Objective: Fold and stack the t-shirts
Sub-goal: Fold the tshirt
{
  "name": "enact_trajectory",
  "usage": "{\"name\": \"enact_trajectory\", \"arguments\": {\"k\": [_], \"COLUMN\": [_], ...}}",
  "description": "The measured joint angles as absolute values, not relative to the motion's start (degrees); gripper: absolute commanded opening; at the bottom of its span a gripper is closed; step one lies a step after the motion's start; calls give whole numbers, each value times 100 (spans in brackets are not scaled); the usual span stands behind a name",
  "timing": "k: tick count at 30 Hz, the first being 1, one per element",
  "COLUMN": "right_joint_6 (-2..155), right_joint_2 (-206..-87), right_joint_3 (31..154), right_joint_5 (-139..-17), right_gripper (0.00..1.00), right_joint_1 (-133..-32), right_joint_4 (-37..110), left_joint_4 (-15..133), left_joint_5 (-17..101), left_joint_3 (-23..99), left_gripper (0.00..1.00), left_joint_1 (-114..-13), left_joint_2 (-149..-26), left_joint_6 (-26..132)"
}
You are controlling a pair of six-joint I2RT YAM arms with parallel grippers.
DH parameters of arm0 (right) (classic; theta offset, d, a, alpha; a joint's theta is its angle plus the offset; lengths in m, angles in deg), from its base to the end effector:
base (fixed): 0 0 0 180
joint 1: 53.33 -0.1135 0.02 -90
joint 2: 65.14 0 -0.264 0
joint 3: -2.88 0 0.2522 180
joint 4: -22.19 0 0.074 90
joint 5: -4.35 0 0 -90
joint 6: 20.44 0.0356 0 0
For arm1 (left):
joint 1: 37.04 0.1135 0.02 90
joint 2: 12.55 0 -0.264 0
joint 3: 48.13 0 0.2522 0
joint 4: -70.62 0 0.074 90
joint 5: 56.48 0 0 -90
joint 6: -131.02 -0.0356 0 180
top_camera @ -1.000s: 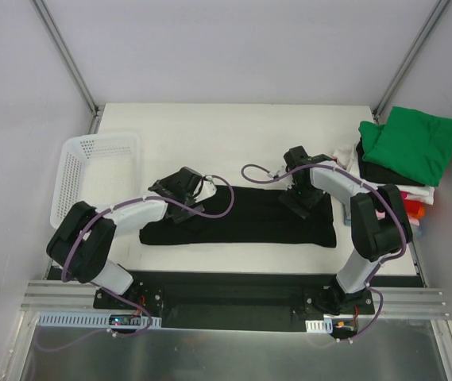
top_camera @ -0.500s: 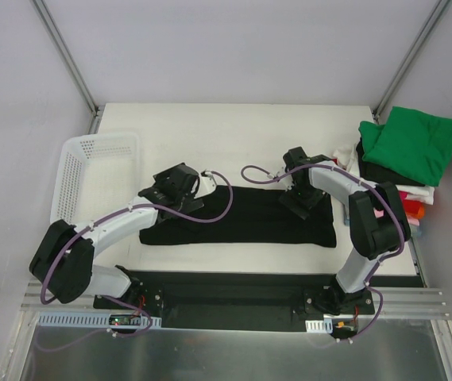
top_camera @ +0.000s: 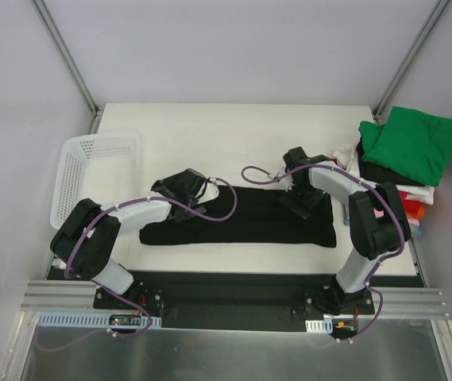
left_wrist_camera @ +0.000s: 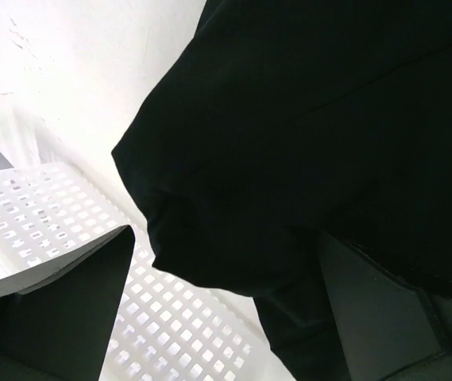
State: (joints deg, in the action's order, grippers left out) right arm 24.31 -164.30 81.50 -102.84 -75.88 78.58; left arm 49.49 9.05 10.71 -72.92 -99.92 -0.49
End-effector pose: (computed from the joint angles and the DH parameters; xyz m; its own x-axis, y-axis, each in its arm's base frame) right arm 0.3020 0.1140 0.1804 -0.4170 -0.9078 0.0452 -0.8534 0.3739 -0.3633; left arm 0.2504 -0.1629 0.1757 -0.2529 0.9274 -0.2755 0.6461 0.3739 0.6654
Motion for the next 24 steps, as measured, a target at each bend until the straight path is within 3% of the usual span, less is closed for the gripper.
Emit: {"name": "enact_trajectory", "arguments": {"k": [24], "right_joint_6": [2000], "right_joint_2": [-15870], "right_joint_3": [7011], "right_joint_5": [-10669], "right_gripper": [96], "right_joint_1": [-7743], "right_joint_4": [6636], "left_joint_4": [5207], "left_joint_5": [874], "left_joint_3": [1095], "left_gripper": [99], "left_joint_1": [-7220], "left_joint_2": [-10246], "left_joint_6": [-47]}}
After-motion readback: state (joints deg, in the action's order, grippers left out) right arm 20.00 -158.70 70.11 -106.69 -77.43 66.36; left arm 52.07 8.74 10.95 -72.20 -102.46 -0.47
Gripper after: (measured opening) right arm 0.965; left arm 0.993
